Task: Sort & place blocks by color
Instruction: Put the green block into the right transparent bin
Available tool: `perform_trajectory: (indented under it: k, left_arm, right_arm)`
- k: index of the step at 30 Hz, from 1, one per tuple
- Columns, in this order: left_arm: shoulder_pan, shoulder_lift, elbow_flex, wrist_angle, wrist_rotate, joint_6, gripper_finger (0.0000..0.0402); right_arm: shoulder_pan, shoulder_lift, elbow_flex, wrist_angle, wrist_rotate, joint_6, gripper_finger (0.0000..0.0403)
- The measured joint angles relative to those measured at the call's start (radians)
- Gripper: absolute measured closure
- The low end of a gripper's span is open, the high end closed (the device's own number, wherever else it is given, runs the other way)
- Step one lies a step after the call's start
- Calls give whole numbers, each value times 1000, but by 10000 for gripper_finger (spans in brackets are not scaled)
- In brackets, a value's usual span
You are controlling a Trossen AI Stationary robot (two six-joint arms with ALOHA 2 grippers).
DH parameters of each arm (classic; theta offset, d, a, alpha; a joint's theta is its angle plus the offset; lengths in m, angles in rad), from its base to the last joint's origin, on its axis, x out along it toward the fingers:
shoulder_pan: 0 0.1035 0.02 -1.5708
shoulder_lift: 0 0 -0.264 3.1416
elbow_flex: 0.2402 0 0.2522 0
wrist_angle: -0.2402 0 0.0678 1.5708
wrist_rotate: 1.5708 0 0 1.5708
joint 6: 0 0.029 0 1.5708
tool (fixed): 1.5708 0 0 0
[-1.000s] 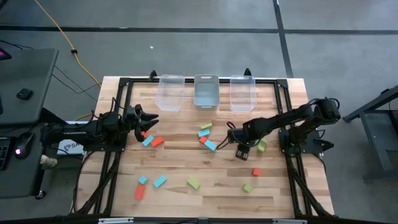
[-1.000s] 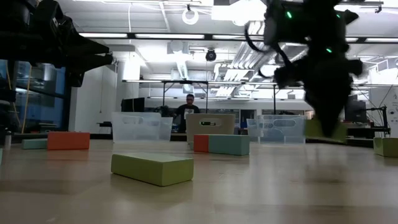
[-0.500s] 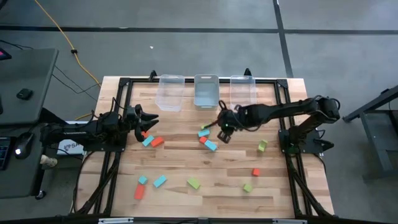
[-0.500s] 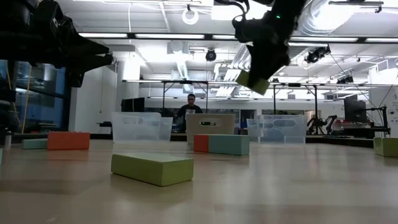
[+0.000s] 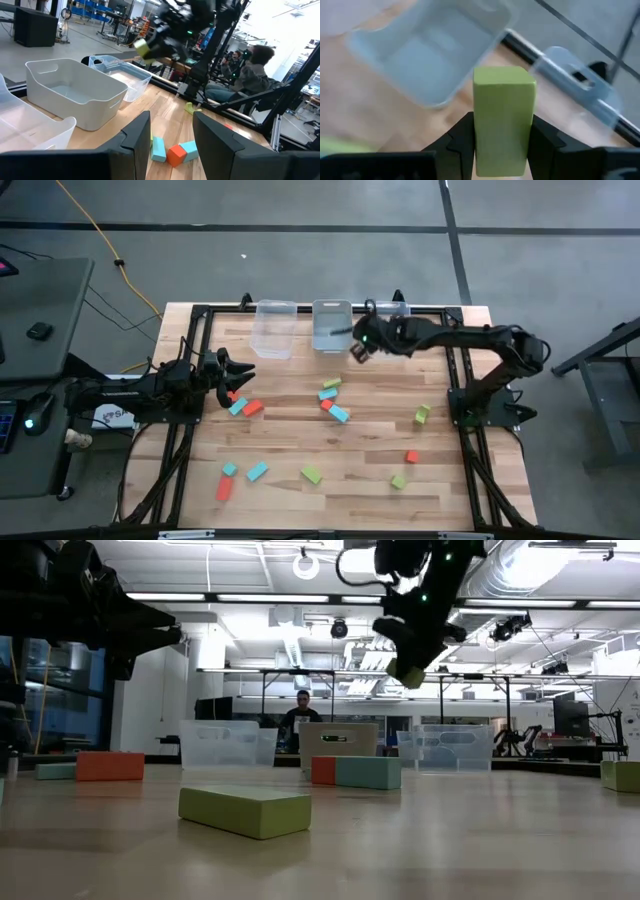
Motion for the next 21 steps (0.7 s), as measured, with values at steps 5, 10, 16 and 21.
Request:
perform_trajectory:
  k: [5, 10, 16, 21]
  left_arm:
    - [0, 0, 0, 0, 0, 0, 275]
    - [0, 0, 0, 0, 0, -1, 275]
    - [0, 0, 0, 0, -2, -43, 275]
    - [0, 0, 0, 0, -30, -55, 275]
  right_arm:
    - [-135, 0, 0, 0, -3, 1, 287]
    - [-273, 0, 0, 1, -82, -1, 287]
    - [-411, 32, 0, 5, -224, -26, 287]
    - [-459, 88, 0, 5, -288, -66, 287]
